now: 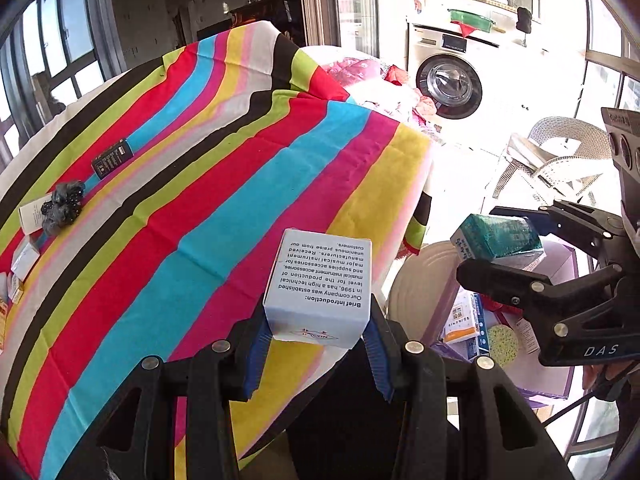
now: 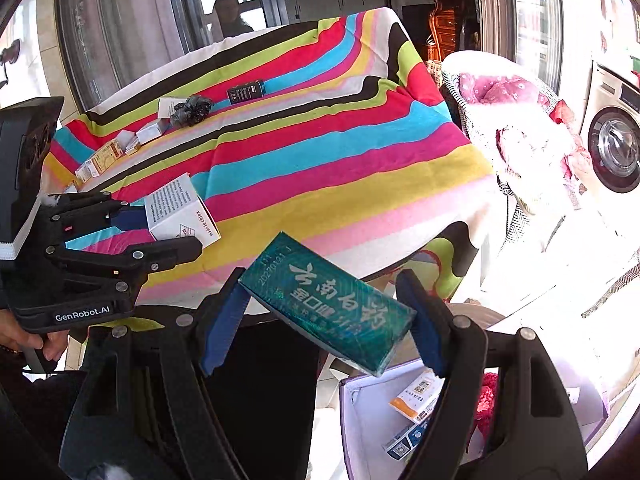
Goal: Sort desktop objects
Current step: 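Carry the green toothpaste box and white cube box to the cardboard box and release both, then grasp the beige medicine box with the right tool while the left tool grasps the red-white box, then carry the beige box and red-white box to the cardboard box and release both, then grasp the white Ding Zhi Dental box with the right tool while the left grasps the white medicine box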
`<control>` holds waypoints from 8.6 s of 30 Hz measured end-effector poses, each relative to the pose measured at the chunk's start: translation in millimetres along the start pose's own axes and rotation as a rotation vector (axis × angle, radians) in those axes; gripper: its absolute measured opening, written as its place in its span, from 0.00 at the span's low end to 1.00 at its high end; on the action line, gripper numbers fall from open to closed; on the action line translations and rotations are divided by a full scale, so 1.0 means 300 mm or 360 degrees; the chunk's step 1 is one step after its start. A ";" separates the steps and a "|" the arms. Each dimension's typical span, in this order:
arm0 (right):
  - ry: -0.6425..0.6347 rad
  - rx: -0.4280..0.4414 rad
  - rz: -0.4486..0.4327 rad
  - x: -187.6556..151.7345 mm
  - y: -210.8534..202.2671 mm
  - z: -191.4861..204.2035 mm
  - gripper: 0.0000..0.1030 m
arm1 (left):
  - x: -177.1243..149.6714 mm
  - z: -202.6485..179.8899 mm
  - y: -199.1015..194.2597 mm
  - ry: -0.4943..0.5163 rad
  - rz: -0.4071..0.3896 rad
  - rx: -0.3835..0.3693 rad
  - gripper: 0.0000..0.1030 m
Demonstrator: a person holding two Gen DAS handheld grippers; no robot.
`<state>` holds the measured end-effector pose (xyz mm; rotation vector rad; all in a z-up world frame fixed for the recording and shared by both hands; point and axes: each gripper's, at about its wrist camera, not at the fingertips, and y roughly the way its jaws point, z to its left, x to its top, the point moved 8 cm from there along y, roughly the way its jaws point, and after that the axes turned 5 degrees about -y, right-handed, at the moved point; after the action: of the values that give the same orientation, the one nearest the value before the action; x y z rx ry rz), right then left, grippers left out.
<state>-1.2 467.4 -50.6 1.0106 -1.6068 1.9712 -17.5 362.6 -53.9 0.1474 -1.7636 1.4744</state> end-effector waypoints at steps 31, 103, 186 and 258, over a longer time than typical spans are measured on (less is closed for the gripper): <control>0.0651 -0.0590 -0.0023 -0.342 -0.287 -0.654 0.75 | -0.075 -0.752 0.179 0.0629 0.0201 -0.0309 0.44; -0.0573 0.0590 0.0524 0.699 1.033 1.880 0.78 | -0.604 1.815 -0.353 -0.1657 0.0008 0.1214 0.70; 0.0636 -0.0394 0.0021 -0.269 -0.176 -0.488 0.28 | -0.016 -0.358 0.139 0.0325 0.0166 -0.0213 0.52; 0.0142 -0.0049 -0.0187 0.196 -0.155 -0.001 0.74 | -0.033 0.143 -0.096 0.0010 -0.0080 -0.0318 0.92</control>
<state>-7.2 471.8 24.0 0.9682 -1.4913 1.8808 -16.4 312.6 -37.2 0.0831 -1.8768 1.2539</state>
